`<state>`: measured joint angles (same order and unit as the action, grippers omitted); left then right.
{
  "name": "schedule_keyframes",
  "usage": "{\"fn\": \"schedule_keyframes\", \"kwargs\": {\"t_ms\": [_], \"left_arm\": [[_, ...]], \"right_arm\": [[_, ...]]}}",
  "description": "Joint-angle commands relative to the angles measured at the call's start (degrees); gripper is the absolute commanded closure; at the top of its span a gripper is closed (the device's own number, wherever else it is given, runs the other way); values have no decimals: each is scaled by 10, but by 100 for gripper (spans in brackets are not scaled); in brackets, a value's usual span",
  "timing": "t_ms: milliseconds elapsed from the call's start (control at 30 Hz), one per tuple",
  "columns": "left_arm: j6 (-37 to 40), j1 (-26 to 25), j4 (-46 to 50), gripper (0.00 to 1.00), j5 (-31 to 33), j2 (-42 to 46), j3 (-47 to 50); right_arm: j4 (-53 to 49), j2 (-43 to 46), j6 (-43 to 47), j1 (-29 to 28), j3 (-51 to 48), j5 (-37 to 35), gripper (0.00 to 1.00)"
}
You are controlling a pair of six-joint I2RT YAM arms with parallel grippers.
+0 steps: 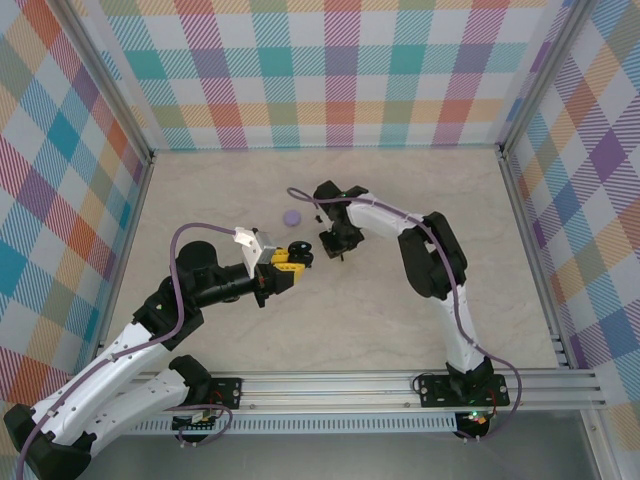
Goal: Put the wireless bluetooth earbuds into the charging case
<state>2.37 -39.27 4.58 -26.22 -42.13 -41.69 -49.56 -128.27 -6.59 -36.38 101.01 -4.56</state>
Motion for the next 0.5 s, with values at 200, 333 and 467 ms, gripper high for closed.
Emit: {"fn": "schedule_keyframes", "kwargs": {"t_ms": [200,333,467], "left_arm": [[-3,-6,-4,95,0,7,-3],[-3,-6,-4,95,1,7,-6],[-1,-6,-4,95,2,7,-4]], "right_arm": [[-30,20,-67,29,-38,-13,63],[-37,28,-68,33,-38,5,60],[-46,33,-66,34,-37,20,61]]}}
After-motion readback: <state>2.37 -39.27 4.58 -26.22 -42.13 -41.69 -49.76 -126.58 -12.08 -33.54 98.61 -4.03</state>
